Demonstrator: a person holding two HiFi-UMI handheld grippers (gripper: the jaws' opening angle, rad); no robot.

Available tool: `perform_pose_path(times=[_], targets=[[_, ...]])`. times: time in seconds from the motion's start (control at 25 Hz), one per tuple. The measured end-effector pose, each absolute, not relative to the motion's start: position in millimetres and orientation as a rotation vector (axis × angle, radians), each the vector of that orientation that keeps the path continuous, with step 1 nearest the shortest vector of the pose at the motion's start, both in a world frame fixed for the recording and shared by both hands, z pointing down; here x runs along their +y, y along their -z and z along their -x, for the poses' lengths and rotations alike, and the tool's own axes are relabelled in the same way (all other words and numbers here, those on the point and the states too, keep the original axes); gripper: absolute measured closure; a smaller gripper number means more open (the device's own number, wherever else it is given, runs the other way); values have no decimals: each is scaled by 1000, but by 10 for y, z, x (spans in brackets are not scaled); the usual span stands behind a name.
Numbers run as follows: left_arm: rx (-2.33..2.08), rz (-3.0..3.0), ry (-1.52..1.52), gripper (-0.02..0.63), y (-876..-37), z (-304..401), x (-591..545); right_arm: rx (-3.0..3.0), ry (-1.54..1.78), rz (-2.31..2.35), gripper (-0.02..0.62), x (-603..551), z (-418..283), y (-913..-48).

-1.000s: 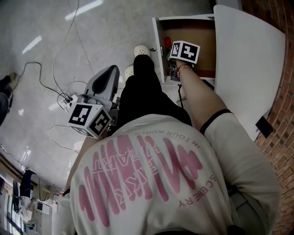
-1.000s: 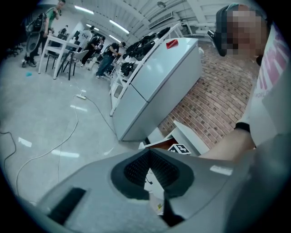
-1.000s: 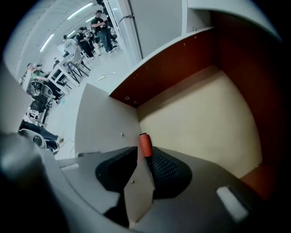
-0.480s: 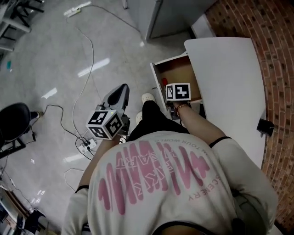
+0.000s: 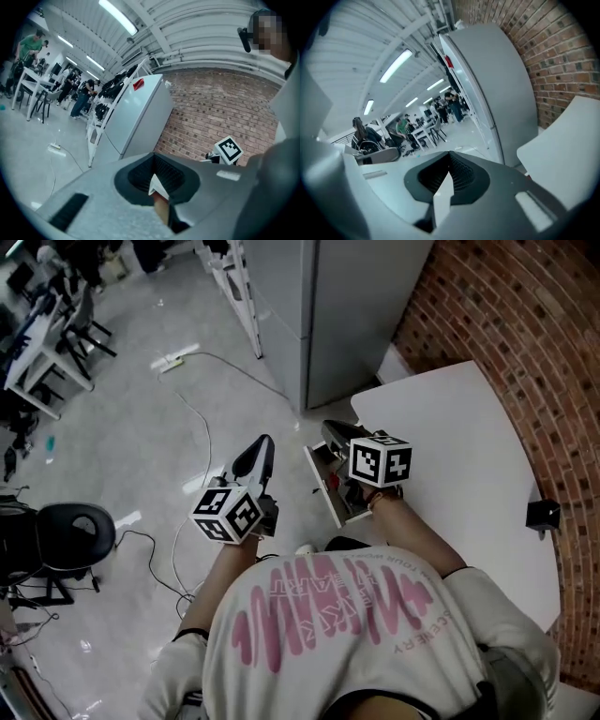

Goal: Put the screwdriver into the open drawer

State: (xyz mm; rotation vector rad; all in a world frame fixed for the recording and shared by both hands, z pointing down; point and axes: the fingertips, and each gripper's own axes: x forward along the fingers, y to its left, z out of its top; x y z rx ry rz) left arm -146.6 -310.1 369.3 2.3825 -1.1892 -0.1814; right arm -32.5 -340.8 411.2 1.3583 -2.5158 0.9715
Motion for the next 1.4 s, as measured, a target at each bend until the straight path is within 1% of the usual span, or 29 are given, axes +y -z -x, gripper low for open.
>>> perform_pose_path(times=[0.24,0.44,0.6,0.92,1.4], targets=[[-1220,-2524,223,604,-3085,1146,-2827,-2752,-658,-1382,583,-3164,65,-3029],[-1202,-2567,273,604,-2825,817,-2475,-2868,-530,-1328,583,-2813,-88,-2628],[-1211,-2578,300,604,-2735,587,-2192,-2873,-481,-1289,583,-2508,-250,-2651],[-1277,-2530,280,604,-2878,301,-1632,-2857,-545,-1221,583,-1914,-556,-2900],[-1366,-2477,284,604,-2979,103,-1020,-2872,-586,-1125,583,-1352,-755,-3008]])
